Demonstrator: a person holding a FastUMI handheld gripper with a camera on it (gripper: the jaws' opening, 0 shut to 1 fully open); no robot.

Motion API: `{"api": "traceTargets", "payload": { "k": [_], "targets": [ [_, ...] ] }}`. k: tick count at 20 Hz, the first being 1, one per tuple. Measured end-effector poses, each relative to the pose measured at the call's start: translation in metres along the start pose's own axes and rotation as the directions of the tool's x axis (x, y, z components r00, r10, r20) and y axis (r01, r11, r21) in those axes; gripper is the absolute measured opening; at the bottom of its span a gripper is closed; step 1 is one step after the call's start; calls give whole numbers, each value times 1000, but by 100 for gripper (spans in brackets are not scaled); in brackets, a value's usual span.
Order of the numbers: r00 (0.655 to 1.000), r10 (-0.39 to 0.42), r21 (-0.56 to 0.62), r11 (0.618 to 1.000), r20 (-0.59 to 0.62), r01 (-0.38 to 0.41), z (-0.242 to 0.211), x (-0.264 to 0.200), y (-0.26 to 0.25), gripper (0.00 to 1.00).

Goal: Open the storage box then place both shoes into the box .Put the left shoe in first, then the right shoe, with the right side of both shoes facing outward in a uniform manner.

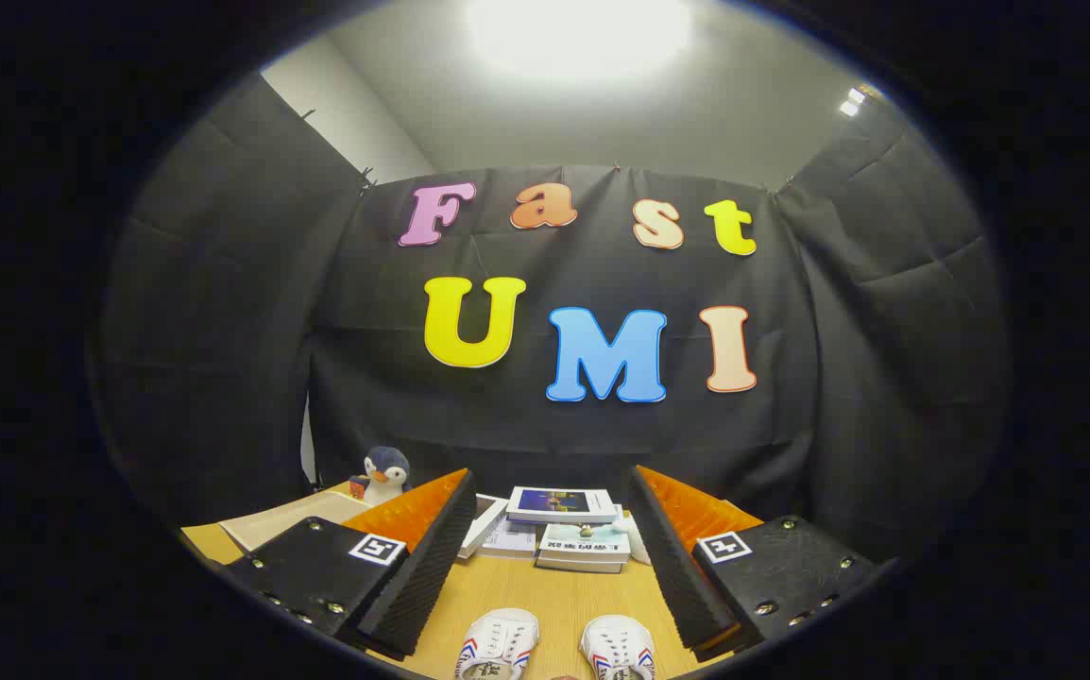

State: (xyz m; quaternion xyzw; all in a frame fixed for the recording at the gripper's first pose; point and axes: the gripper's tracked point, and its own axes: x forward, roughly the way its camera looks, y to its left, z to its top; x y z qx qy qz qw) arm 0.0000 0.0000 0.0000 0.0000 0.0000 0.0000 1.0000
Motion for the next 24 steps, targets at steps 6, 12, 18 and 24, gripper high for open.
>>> {"api": "traceTargets", "payload": {
  "k": [6,12,18,24],
  "targets": [
    [1000,-8,12,1000,1,8,2,-2,-3,97],
    [1000,-6,20,1000,11,6,4,-4,-3,97],
    [1000,3,36,999,1,-3,-1,-5,1,97],
    [994,78,192,979,-79,-62,-22,-2,19,97]
  ]
}}
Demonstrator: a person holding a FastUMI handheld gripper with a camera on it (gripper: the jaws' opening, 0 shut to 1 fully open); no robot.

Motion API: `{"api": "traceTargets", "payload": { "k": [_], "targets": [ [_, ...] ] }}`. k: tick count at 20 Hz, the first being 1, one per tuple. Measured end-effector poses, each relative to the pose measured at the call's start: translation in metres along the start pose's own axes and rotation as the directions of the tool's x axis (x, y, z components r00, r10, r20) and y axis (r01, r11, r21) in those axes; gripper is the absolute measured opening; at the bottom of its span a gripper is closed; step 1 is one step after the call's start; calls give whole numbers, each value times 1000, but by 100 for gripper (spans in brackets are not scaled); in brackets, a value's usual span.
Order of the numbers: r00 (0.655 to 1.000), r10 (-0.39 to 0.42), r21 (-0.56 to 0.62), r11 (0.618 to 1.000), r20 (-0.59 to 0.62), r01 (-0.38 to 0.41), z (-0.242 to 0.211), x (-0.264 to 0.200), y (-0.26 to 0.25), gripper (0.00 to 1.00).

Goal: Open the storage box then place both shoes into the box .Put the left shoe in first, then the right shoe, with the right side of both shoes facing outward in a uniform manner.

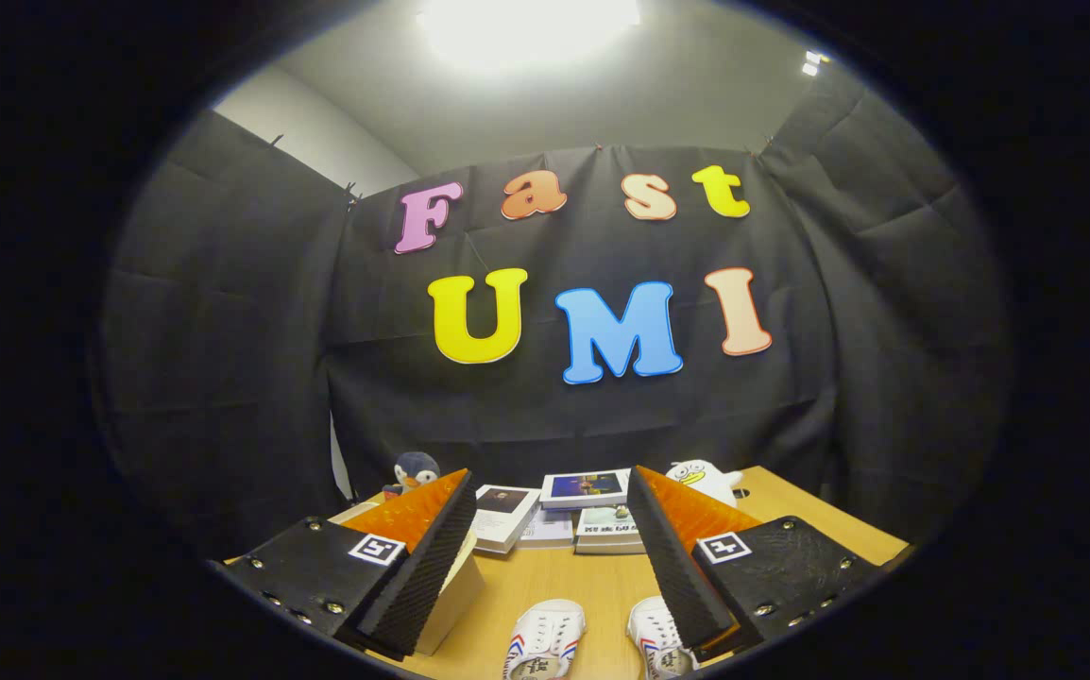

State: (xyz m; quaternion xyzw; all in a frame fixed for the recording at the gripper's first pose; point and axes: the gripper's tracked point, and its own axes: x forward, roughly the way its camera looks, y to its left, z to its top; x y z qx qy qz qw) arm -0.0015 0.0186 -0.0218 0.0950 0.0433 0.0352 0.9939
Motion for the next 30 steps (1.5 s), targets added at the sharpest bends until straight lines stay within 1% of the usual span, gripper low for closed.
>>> {"api": "traceTargets", "payload": {
  "k": [4,7,10,13,19,25,30],
  "targets": [
    [995,64,119,991,-76,-55,-23,5,15,97],
    [982,115,203,976,-150,-83,-44,9,27,97],
    [965,166,306,947,-205,-98,-61,11,38,97],
    [947,202,399,913,-251,-90,-79,13,45,99],
    [899,291,551,832,-328,-68,-113,13,64,99],
    [842,393,698,715,-369,-27,-144,12,82,99],
    [802,456,786,617,-387,28,-164,10,94,99]
  ]
}}
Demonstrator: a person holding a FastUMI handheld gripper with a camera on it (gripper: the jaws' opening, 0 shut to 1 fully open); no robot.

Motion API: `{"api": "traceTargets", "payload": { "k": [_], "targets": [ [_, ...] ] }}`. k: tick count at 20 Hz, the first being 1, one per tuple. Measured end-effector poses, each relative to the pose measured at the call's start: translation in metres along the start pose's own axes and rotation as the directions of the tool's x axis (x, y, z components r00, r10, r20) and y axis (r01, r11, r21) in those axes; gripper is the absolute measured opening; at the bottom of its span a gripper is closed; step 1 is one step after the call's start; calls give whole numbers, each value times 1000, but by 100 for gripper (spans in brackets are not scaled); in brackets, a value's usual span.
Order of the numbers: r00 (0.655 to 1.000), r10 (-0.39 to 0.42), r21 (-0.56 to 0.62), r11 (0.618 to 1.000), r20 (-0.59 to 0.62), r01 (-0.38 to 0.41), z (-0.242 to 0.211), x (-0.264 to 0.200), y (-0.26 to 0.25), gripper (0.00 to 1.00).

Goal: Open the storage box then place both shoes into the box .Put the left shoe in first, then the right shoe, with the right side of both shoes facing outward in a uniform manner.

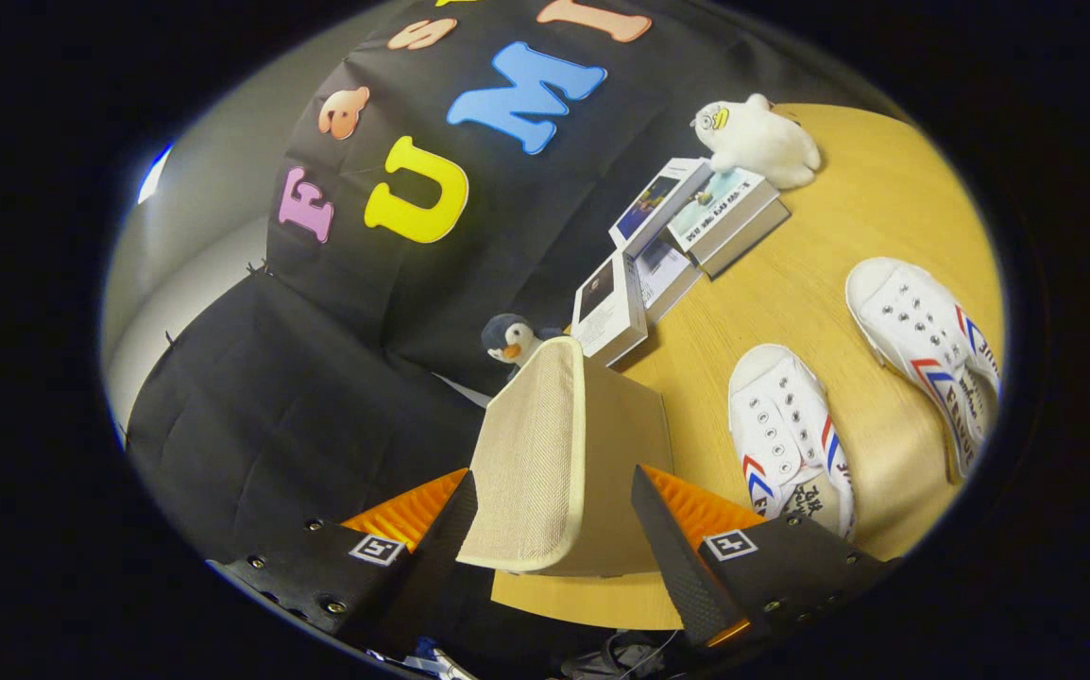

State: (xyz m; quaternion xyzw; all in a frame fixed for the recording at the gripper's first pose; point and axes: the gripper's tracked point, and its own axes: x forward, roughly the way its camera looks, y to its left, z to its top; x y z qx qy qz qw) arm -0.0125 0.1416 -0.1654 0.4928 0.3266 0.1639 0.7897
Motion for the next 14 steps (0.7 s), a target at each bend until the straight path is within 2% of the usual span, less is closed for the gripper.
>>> {"api": "traceTargets", "payload": {
  "k": [8,10,12,13,14],
  "targets": [
    [994,77,169,984,-81,-63,-24,16,2,99],
    [990,98,200,977,-101,-76,-28,18,3,94],
    [986,110,213,974,-127,-81,-34,21,6,94],
    [986,103,213,974,-132,-74,-34,22,5,87],
    [984,106,218,973,-145,-72,-37,23,5,76]
  ]
}}
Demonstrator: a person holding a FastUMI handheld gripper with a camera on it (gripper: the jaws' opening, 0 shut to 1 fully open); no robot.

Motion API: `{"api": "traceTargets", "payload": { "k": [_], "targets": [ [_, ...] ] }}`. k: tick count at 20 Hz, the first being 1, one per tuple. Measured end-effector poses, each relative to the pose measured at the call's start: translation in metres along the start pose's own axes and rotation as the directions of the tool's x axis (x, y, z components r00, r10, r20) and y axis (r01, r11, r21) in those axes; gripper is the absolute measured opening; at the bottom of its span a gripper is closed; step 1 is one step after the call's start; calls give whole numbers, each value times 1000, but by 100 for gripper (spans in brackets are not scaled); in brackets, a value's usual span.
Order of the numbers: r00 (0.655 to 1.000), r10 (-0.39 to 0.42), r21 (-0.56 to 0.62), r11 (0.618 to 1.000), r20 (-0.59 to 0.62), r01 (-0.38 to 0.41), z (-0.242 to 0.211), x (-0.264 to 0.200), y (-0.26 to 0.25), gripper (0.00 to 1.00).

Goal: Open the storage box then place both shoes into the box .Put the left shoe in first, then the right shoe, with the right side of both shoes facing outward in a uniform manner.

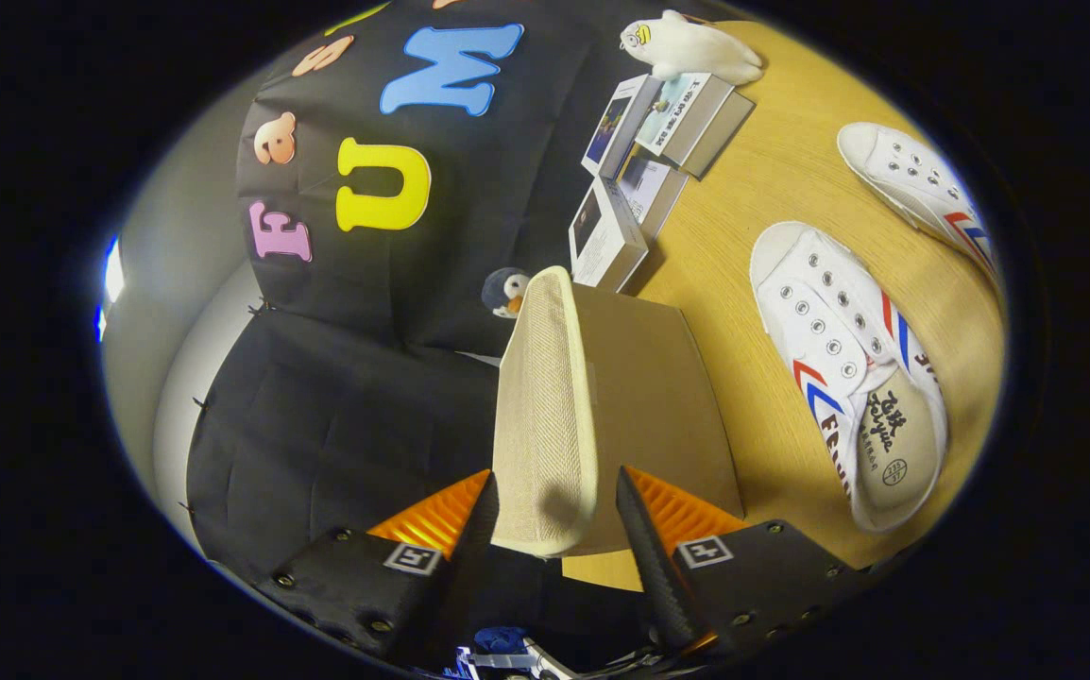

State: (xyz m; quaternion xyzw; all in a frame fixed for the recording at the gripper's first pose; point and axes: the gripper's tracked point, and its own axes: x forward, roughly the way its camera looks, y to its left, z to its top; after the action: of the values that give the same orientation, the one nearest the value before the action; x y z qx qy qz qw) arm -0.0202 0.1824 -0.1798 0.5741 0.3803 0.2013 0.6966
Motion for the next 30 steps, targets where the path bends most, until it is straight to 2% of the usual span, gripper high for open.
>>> {"api": "traceTargets", "payload": {
  "k": [1,5,6,7,10,11,12,15,19,24,30],
  "targets": [
    [1000,9,11,1000,-25,-9,-5,3,3,68],
    [998,3,-3,1000,-61,-3,-12,5,6,68],
    [998,-31,-16,999,-46,30,-8,5,-3,50],
    [998,-29,-19,999,-52,29,-9,8,-3,31],
    [998,-34,-45,998,-54,31,-3,-1,1,31],
    [999,-49,-28,998,-5,48,-2,27,2,16],
    [1000,-25,-23,999,-15,25,4,2,10,2],
    [999,-28,-46,999,-16,28,4,-4,22,1],
    [1000,18,-92,996,-23,-20,5,-7,64,1],
    [999,28,-266,963,-25,-33,1,-2,118,2],
    [997,61,-359,930,-41,-72,-19,18,170,2]
  ]
}}
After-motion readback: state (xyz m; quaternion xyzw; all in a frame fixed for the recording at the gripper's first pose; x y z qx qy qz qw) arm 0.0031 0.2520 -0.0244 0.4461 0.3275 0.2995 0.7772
